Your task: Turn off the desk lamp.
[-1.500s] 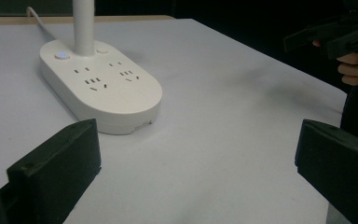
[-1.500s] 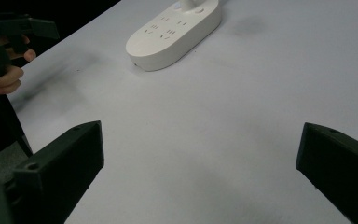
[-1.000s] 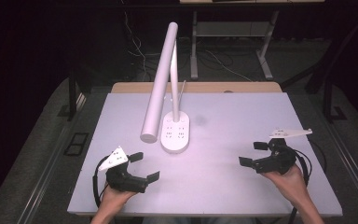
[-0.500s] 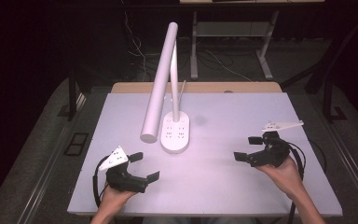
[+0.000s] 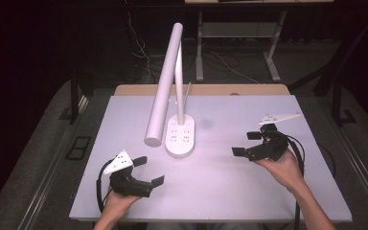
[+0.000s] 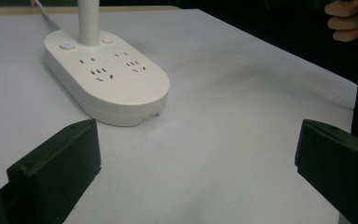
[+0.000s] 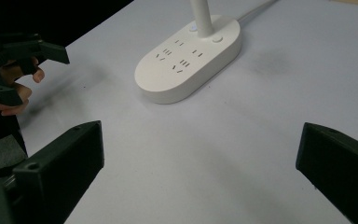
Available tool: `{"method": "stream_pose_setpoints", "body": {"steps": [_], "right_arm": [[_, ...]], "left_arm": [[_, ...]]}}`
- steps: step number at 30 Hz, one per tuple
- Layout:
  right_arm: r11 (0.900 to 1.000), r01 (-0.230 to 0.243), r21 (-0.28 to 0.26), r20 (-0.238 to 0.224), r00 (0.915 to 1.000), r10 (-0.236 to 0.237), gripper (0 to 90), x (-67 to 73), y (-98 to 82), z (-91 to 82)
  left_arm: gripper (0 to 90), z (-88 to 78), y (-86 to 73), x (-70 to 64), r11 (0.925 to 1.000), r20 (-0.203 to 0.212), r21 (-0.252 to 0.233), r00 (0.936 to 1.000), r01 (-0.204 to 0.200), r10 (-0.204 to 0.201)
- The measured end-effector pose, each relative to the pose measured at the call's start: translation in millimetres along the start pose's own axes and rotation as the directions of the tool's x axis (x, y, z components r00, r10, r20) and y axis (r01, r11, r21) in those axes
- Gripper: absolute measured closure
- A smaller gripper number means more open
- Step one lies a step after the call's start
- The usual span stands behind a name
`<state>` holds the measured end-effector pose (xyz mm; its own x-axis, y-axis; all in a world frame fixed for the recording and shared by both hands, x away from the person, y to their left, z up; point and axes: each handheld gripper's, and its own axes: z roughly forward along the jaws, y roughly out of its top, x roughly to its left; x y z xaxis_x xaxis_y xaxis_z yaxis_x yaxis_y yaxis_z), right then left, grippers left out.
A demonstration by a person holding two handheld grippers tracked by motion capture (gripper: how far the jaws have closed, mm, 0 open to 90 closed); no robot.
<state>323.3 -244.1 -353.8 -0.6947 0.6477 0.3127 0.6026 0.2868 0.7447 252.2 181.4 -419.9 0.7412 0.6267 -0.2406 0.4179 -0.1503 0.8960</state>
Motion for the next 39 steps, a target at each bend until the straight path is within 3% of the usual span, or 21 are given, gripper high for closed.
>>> {"method": "stream_pose_setpoints", "body": {"steps": [22, 39], "right_arm": [[0.998, 0.042, 0.040, -0.016, 0.9990, -0.041, 0.8, 3.7, 39.6, 31.8], [0.998, 0.036, 0.057, -0.024, 0.9991, -0.035, 0.8, -5.8, 58.7, 53.5]], "left_arm": [[0.0, -0.8, -0.2, 1.1, 0.9999, 0.001, -0.007, 1.0000, 0.007, -0.007], [0.0, 0.1, -0.2, 0.9, 1.0000, 0.004, -0.006, 1.0000, 0.006, -0.006]]}}
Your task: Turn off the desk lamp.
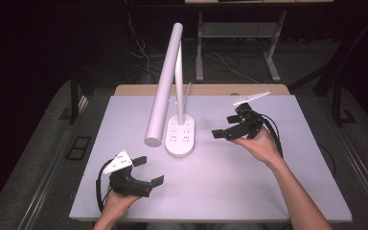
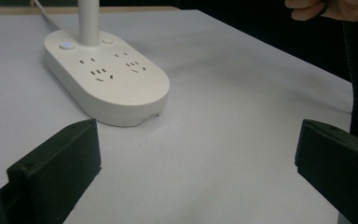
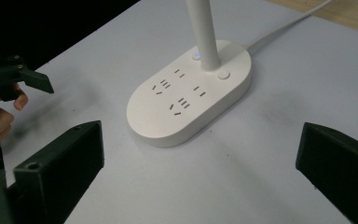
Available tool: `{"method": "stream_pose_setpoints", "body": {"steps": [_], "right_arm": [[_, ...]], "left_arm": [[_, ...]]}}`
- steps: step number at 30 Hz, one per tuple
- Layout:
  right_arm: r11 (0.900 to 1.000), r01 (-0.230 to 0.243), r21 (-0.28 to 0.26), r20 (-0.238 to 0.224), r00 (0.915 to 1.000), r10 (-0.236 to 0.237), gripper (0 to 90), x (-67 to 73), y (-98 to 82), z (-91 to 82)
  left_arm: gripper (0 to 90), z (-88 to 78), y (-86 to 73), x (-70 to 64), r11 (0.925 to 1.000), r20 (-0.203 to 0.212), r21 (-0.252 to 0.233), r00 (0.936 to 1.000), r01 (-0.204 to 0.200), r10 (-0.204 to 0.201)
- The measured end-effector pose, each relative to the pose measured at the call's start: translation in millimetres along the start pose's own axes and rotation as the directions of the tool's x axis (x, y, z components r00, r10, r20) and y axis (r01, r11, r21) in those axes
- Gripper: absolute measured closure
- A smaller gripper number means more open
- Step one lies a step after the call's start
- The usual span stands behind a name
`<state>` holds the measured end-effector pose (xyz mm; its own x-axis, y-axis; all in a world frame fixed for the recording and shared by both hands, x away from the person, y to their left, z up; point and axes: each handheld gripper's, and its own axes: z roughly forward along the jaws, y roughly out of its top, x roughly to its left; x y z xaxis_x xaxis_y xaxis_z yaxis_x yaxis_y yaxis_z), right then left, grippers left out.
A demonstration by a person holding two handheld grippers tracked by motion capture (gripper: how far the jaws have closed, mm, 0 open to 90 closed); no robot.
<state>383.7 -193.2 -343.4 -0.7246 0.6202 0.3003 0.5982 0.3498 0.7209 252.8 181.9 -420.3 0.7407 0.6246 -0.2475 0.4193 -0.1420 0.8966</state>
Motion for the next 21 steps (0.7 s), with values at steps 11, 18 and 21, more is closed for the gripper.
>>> {"method": "stream_pose_setpoints", "body": {"steps": [11, 18, 21], "right_arm": [[1.000, 0.004, 0.003, -0.005, 1.0000, -0.004, 0.8, -2.1, 18.9, 16.5], [1.000, -0.024, -0.005, -0.011, 0.9996, 0.024, 0.8, -9.0, 31.8, 31.1], [1.000, -0.031, -0.006, -0.011, 0.9995, 0.031, 0.8, -10.8, 35.2, 34.2]], "left_arm": [[0.0, 0.1, 0.1, 0.1, 1.0000, 0.003, 0.005, 1.0000, -0.006, 0.006], [0.0, -0.8, 0.1, 0.5, 1.0000, 0.003, 0.002, 1.0000, -0.007, 0.007], [0.0, -0.8, 0.2, 0.5, 1.0000, 0.005, 0.002, 1.0000, -0.007, 0.007]]}}
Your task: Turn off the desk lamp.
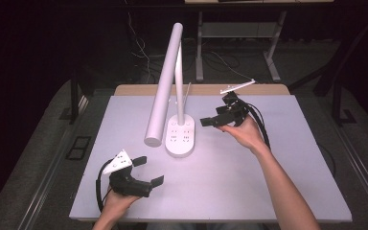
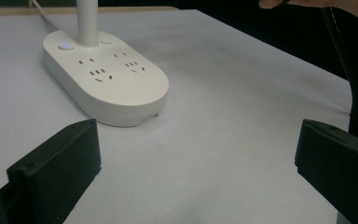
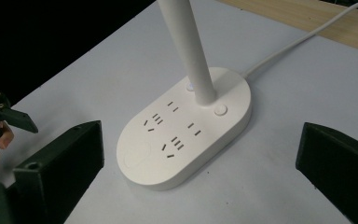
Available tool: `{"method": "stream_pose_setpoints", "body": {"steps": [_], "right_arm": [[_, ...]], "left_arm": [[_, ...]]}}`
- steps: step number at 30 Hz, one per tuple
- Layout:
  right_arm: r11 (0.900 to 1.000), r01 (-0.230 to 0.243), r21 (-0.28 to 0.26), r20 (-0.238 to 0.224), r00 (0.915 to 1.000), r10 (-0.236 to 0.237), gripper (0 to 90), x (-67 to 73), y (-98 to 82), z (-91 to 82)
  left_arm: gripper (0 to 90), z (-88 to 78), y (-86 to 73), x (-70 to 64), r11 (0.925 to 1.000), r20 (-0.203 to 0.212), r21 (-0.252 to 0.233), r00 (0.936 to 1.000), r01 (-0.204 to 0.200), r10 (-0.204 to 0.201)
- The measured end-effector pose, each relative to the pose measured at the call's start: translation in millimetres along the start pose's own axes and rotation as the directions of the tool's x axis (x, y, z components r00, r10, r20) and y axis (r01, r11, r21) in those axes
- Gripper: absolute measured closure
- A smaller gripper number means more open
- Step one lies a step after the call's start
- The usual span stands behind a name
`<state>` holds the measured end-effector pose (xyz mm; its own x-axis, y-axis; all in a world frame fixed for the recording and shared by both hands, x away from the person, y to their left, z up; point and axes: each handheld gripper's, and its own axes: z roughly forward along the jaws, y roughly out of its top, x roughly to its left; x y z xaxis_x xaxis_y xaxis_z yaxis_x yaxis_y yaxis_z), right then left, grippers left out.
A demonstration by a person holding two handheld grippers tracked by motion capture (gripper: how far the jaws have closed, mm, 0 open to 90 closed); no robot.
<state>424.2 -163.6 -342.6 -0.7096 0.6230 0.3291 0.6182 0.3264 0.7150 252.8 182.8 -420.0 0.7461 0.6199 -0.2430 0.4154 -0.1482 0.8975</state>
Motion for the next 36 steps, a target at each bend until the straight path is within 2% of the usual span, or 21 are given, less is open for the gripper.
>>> {"method": "stream_pose_setpoints", "body": {"steps": [12, 14, 15, 29, 36], "right_arm": [[1.000, -0.013, 0.013, 0.000, 0.9999, 0.013, 0.8, -9.2, 13.6, 20.9], [1.000, -0.008, 0.008, -0.020, 0.9998, 0.008, 11.9, -11.2, 14.2, 25.3], [1.000, -0.005, 0.000, -0.030, 0.9995, 0.005, 14.2, -11.5, 14.4, 27.8], [1.000, -0.018, 0.001, -0.065, 0.9977, 0.018, 31.7, -20.4, 15.9, 59.8], [1.000, -0.016, -0.013, -0.041, 0.9991, 0.016, 44.3, -26.0, 11.7, 71.1]], "left_arm": [[0.0, -1.5, 0.3, 2.6, 1.0000, -0.002, -0.006, 1.0000, 0.003, -0.003], [0.0, -1.3, 0.4, 2.7, 1.0000, -0.002, -0.005, 1.0000, 0.001, -0.001], [0.0, -1.3, 0.4, 2.6, 1.0000, -0.001, -0.005, 1.0000, 0.002, -0.002], [0.0, -2.8, 0.6, 4.1, 1.0000, -0.003, -0.009, 1.0000, 0.003, -0.003], [0.0, -2.4, 0.6, 4.0, 1.0000, -0.001, -0.007, 1.0000, 0.005, -0.005]]}}
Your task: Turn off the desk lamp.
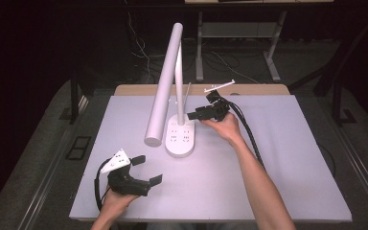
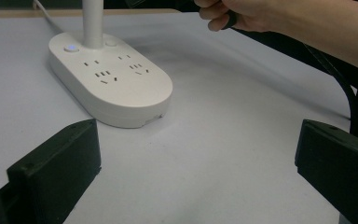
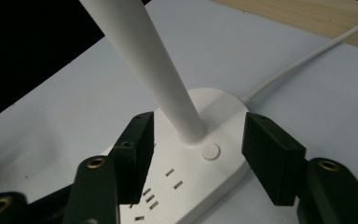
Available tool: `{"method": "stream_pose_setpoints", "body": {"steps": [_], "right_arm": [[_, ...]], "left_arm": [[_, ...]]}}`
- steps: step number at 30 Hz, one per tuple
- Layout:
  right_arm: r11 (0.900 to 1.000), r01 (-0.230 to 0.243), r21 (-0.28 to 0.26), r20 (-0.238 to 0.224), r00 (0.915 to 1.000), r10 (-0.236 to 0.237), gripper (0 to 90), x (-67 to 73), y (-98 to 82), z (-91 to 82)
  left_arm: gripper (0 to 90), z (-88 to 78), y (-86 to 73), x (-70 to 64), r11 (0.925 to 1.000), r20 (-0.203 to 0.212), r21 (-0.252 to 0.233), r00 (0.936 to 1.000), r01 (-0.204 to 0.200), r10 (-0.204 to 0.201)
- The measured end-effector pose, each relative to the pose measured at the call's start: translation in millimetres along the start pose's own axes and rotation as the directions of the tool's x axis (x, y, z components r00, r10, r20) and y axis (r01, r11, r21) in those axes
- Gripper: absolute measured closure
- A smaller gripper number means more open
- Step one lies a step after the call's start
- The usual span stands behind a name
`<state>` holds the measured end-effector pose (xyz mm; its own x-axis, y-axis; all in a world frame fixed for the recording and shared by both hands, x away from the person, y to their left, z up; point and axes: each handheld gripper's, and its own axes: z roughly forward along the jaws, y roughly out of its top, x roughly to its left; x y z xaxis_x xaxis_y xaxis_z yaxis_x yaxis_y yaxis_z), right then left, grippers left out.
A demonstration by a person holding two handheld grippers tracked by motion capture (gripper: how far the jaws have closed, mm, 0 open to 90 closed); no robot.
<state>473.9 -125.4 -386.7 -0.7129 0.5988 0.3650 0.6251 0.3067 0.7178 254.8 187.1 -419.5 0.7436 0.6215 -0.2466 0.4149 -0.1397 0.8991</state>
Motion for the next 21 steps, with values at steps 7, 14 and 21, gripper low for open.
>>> {"method": "stream_pose_setpoints", "body": {"steps": [7, 14, 21], "right_arm": [[1.000, -0.003, -0.002, 0.013, 0.9999, 0.004, 54.0, -3.8, -2.5, 8.6], [1.000, -0.009, 0.012, 0.021, 0.9997, 0.008, 65.8, -6.8, -6.0, 17.0], [1.000, -0.008, 0.023, -0.003, 1.0000, 0.008, 84.3, -7.9, -9.4, 27.0]], "left_arm": [[0.0, 0.1, 0.0, 0.1, 1.0000, 0.000, -0.001, 1.0000, 0.000, 0.000], [0.0, 0.2, 0.1, 0.2, 1.0000, 0.001, -0.001, 1.0000, 0.001, -0.001], [0.0, 0.2, 0.1, 0.4, 1.0000, 0.001, -0.001, 1.0000, 0.001, -0.001]]}}
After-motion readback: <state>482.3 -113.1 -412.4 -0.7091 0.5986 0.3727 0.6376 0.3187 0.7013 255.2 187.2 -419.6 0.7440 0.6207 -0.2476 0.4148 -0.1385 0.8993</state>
